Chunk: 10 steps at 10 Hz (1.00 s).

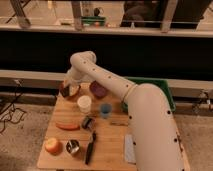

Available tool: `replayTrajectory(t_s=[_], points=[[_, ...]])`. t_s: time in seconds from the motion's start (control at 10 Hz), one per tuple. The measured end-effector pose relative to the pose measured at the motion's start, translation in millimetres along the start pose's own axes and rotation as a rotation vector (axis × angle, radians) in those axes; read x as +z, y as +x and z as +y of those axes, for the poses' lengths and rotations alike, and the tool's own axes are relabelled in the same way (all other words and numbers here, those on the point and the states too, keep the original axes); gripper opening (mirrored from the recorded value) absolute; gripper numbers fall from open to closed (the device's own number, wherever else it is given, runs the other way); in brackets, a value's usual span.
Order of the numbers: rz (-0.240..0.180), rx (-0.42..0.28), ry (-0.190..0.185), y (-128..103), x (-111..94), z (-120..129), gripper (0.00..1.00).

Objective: Place eraser in red bowl

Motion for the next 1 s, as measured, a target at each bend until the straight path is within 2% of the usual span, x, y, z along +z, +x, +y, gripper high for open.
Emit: replayTrajectory(t_s=[0.3, 0.7, 1.0], points=[[0.001, -0.006, 0.002, 5, 5, -9, 0.00], [-0.018, -0.048, -0.002, -2, 26, -34, 0.00], [-0.018, -0.063, -0.009, 5, 34, -47, 0.00]])
